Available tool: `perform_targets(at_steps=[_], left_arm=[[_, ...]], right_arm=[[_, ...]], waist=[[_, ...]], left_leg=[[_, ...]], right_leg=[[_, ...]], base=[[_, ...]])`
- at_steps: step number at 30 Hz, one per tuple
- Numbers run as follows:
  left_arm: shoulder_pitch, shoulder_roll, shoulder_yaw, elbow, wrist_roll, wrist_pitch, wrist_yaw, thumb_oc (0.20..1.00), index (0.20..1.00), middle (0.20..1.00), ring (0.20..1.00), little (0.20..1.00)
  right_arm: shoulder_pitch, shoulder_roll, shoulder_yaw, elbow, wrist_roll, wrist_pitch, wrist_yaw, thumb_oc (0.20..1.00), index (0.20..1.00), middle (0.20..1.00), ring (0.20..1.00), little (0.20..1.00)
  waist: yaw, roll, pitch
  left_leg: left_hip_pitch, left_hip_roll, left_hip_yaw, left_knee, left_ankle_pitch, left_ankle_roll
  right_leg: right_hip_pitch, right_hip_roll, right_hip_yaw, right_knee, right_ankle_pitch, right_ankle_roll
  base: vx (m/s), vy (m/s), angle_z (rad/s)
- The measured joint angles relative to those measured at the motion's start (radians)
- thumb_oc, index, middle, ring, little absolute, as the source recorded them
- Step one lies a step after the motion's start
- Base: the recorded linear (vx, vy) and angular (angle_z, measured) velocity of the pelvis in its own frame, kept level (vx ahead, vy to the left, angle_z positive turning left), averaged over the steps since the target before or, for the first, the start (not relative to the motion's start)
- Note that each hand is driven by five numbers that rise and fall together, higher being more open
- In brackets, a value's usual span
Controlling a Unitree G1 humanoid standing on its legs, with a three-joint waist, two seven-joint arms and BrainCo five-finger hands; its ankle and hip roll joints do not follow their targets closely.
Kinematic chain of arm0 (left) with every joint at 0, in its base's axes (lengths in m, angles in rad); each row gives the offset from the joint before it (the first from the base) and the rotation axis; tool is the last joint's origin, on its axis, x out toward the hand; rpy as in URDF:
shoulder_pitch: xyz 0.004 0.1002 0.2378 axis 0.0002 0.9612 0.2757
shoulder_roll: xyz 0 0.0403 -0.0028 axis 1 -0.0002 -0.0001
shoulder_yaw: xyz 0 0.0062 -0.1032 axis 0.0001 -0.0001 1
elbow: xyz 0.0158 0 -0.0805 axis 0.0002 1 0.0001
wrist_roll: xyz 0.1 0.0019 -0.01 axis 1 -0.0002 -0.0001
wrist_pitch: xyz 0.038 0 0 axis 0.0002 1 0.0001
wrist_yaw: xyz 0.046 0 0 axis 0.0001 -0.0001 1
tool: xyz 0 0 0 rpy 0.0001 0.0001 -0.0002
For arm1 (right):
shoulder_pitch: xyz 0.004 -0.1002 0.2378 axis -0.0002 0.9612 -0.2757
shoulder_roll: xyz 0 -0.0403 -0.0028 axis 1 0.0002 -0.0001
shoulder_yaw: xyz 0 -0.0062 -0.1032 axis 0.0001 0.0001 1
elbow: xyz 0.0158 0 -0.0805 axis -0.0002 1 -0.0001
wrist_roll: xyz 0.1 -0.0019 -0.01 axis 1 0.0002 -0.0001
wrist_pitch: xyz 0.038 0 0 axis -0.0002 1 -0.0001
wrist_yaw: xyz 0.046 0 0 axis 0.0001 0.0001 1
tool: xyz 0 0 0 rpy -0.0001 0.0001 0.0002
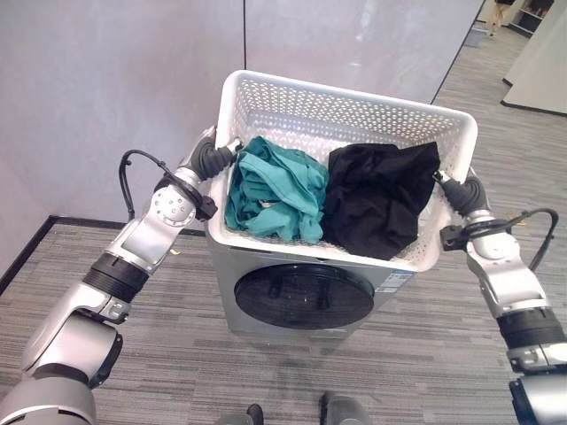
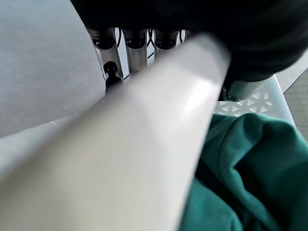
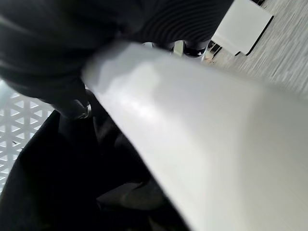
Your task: Grab the laundry basket,head to the washer,open it,put in the laundry and shut it.
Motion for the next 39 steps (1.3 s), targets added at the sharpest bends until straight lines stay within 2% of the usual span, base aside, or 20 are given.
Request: perform_targets(at_steps=[3,5,6,10,17,19,22,24,26,27,28,29,30,32,34,35,36,37,38,39], left_arm=[[0.004,-0.007,-0.004,0.002,0.001,0.000,-0.003,0.200,0.200,0.200,0.200,0.200],[0.005,-0.009,-0.013,0.000,-0.002,0.001,-0.015,0.200,0.200,0.200,0.200,0.200],[0.009,-0.014,-0.012,0.000,-0.003,0.002,-0.020,0.200,0.200,0.200,0.200,0.200],[-0.016,-0.018,-0.082,0.041,-0.006,0.003,-0.026,0.200,0.200,0.200,0.200,0.200],[-0.088,-0.035,-0.134,0.102,-0.021,-0.003,-0.038,0.200,0.200,0.200,0.200,0.200],[-0.157,-0.027,-0.195,0.158,-0.023,0.002,-0.046,0.200,0.200,0.200,0.200,0.200],[-0.209,-0.032,-0.232,0.228,-0.043,-0.001,-0.045,0.200,0.200,0.200,0.200,0.200],[-0.295,-0.036,-0.299,0.299,-0.062,-0.001,-0.045,0.200,0.200,0.200,0.200,0.200],[-0.365,-0.052,-0.324,0.360,-0.063,-0.017,-0.031,0.200,0.200,0.200,0.200,0.200],[-0.378,-0.055,-0.323,0.377,-0.063,-0.019,-0.022,0.200,0.200,0.200,0.200,0.200],[-0.380,-0.056,-0.307,0.386,-0.062,-0.019,-0.017,0.200,0.200,0.200,0.200,0.200],[-0.390,-0.049,-0.305,0.384,-0.061,-0.023,-0.016,0.200,0.200,0.200,0.200,0.200],[-0.394,-0.042,-0.309,0.383,-0.061,-0.030,-0.013,0.200,0.200,0.200,0.200,0.200],[-0.408,-0.038,-0.308,0.383,-0.059,-0.032,-0.013,0.200,0.200,0.200,0.200,0.200],[-0.405,-0.038,-0.308,0.384,-0.059,-0.032,-0.014,0.200,0.200,0.200,0.200,0.200],[-0.405,-0.038,-0.310,0.382,-0.059,-0.032,-0.017,0.200,0.200,0.200,0.200,0.200],[-0.404,-0.035,-0.313,0.388,-0.059,-0.033,-0.021,0.200,0.200,0.200,0.200,0.200],[-0.402,-0.022,-0.316,0.398,-0.060,-0.026,-0.028,0.200,0.200,0.200,0.200,0.200],[-0.399,-0.010,-0.316,0.403,-0.062,-0.019,-0.033,0.200,0.200,0.200,0.200,0.200],[-0.400,-0.003,-0.320,0.402,-0.063,-0.019,-0.035,0.200,0.200,0.200,0.200,0.200]], right_arm=[[0.002,-0.023,0.006,-0.001,0.000,0.010,0.016,0.200,0.200,0.200,0.200,0.200],[0.008,-0.046,0.005,-0.003,0.000,0.020,0.041,0.200,0.200,0.200,0.200,0.200],[0.009,-0.056,0.005,-0.007,0.000,0.026,0.053,0.200,0.200,0.200,0.200,0.200],[0.023,-0.123,0.025,-0.005,0.001,0.040,0.097,0.200,0.200,0.200,0.200,0.200],[-0.032,-0.170,0.085,0.068,0.042,0.055,0.119,0.200,0.200,0.200,0.200,0.200],[-0.071,-0.180,0.133,0.106,0.076,0.060,0.120,0.200,0.200,0.200,0.200,0.200],[-0.140,-0.180,0.189,0.164,0.087,0.063,0.121,0.200,0.200,0.200,0.200,0.200],[-0.211,-0.180,0.234,0.227,0.106,0.067,0.121,0.200,0.200,0.200,0.200,0.200],[-0.290,-0.180,0.267,0.305,0.120,0.054,0.113,0.200,0.200,0.200,0.200,0.200],[-0.317,-0.173,0.278,0.315,0.120,0.055,0.106,0.200,0.200,0.200,0.200,0.200],[-0.315,-0.177,0.277,0.297,0.120,0.051,0.091,0.200,0.200,0.200,0.200,0.200],[-0.317,-0.172,0.267,0.295,0.118,0.045,0.087,0.200,0.200,0.200,0.200,0.200],[-0.324,-0.137,0.257,0.314,0.119,0.038,0.070,0.200,0.200,0.200,0.200,0.200],[-0.336,-0.137,0.269,0.324,0.117,0.045,0.065,0.200,0.200,0.200,0.200,0.200],[-0.335,-0.135,0.282,0.334,0.117,0.054,0.070,0.200,0.200,0.200,0.200,0.200],[-0.334,-0.127,0.290,0.347,0.117,0.060,0.077,0.200,0.200,0.200,0.200,0.200],[-0.341,-0.097,0.294,0.378,0.117,0.063,0.082,0.200,0.200,0.200,0.200,0.200],[-0.353,-0.070,0.295,0.394,0.118,0.068,0.089,0.200,0.200,0.200,0.200,0.200],[-0.366,-0.070,0.300,0.392,0.116,0.072,0.105,0.200,0.200,0.200,0.200,0.200],[-0.420,-0.060,0.336,0.447,0.116,0.081,0.121,0.200,0.200,0.200,0.200,0.200]], waist=[[-0.009,-0.027,-0.016],[-0.007,-0.074,-0.047],[-0.005,-0.077,-0.053],[-0.015,-0.061,-0.068],[-0.039,-0.044,-0.088],[-0.037,-0.043,-0.087],[-0.038,-0.055,-0.072],[-0.039,-0.070,-0.054],[-0.030,-0.070,-0.039],[-0.012,-0.061,-0.034],[0.010,-0.013,-0.034],[0.011,0.015,-0.030],[0.002,-0.002,-0.031],[-0.004,0.000,-0.033],[0.007,0.034,-0.040],[0.003,0.032,-0.041],[0.008,0.004,-0.052],[0.025,-0.018,-0.066],[0.029,-0.020,-0.066],[0.028,-0.032,-0.074]], left_leg=[[-0.003,-0.001,-0.041,0.000,-0.004,-0.019],[-0.010,-0.009,-0.060,0.009,-0.011,-0.044],[-0.016,-0.001,-0.073,0.017,-0.011,-0.060],[-0.035,0.092,-0.138,-0.009,0.002,-0.114],[-0.055,0.177,-0.162,-0.032,0.019,-0.169],[-0.091,0.196,-0.171,0.070,0.001,-0.203],[-0.180,0.184,-0.192,0.201,-0.004,-0.221],[-0.240,0.159,-0.180,0.173,-0.016,-0.205],[-0.283,0.148,-0.088,0.065,-0.004,-0.216],[-0.286,0.141,-0.069,0.086,-0.007,-0.211],[-0.261,0.160,-0.080,0.106,-0.045,-0.174],[-0.245,0.160,-0.083,0.084,-0.010,-0.182],[-0.230,0.125,-0.086,0.087,-0.013,-0.174],[-0.224,0.079,-0.055,0.165,-0.036,-0.116],[-0.211,0.089,-0.027,0.157,-0.020,-0.088],[-0.200,0.083,-0.019,0.152,-0.020,-0.086],[-0.177,0.062,0.010,0.117,-0.016,-0.079],[-0.170,0.047,0.042,0.100,-0.015,-0.078],[-0.170,0.043,0.058,0.104,0.009,-0.053],[-0.166,0.030,0.064,0.097,0.014,-0.046]], right_leg=[[0.024,0.023,0.018,0.059,0.015,0.002],[0.081,0.042,0.025,0.047,0.001,-0.010],[0.098,0.056,0.028,0.017,0.045,-0.031],[0.153,0.142,-0.068,-0.093,0.078,-0.083],[0.159,0.232,-0.095,-0.129,0.097,-0.138],[0.146,0.264,-0.098,-0.096,0.078,-0.170],[0.124,0.255,-0.109,-0.067,0.060,-0.193],[0.129,0.232,-0.116,-0.101,0.061,-0.196],[0.127,0.204,-0.114,-0.163,0.060,-0.196],[0.127,0.202,-0.095,-0.175,0.061,-0.195],[0.138,0.226,-0.072,-0.179,0.061,-0.180],[0.132,0.228,-0.074,-0.162,0.056,-0.163],[0.126,0.191,-0.077,-0.157,0.071,-0.146],[0.126,0.139,-0.071,-0.143,0.052,-0.117],[0.100,0.134,-0.047,-0.041,0.027,-0.082],[0.084,0.123,-0.048,0.051,-0.004,-0.076],[0.071,0.093,-0.055,0.107,-0.026,-0.076],[0.076,0.064,-0.071,0.103,-0.044,-0.070],[0.115,0.053,-0.077,0.049,-0.036,-0.065],[0.171,0.022,-0.108,-0.032,-0.019,-0.041]], base=[[0.22,-0.186,0.40],[0.17,-0.171,0.34],[0.18,-0.207,0.42],[0.14,-0.190,0.34],[0.06,-0.170,0.06],[-0.05,-0.060,0.03],[0.03,0.094,0.12],[0.06,0.200,0.19],[0.09,0.179,-0.25],[0.23,0.370,-0.87],[0.18,0.294,-0.80],[0.24,0.394,-0.63],[0.16,0.273,-0.31],[0.15,0.255,-0.48],[0.07,0.148,-0.55],[0.03,0.110,-0.40],[0.02,0.065,-0.52],[0.01,0.020,-0.64],[-0.04,0.007,-0.64],[-0.04,0.002,-0.52]])
